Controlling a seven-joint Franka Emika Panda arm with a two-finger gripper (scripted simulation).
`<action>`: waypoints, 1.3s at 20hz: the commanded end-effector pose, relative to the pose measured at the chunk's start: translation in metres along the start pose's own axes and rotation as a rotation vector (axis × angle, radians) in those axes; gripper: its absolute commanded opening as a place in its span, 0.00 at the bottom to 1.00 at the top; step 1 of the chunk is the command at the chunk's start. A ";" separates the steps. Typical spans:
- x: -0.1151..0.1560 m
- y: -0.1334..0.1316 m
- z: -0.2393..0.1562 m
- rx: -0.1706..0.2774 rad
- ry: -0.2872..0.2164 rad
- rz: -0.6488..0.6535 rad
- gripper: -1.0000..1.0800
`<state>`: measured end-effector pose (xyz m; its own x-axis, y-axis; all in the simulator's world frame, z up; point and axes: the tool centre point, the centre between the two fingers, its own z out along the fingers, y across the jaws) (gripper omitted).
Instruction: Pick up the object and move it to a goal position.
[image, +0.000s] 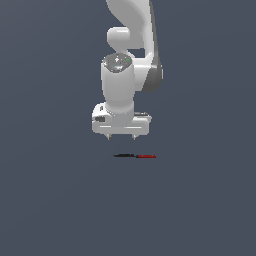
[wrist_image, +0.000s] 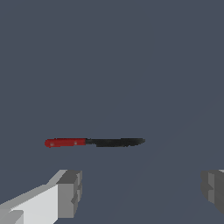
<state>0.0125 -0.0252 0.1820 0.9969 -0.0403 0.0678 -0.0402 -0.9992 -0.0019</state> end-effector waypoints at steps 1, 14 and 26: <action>0.000 0.000 0.000 0.000 0.000 0.000 0.96; -0.002 0.011 0.002 -0.020 -0.013 -0.046 0.96; -0.002 0.006 0.010 -0.014 -0.017 0.062 0.96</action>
<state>0.0105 -0.0319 0.1735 0.9953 -0.0812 0.0524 -0.0818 -0.9966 0.0103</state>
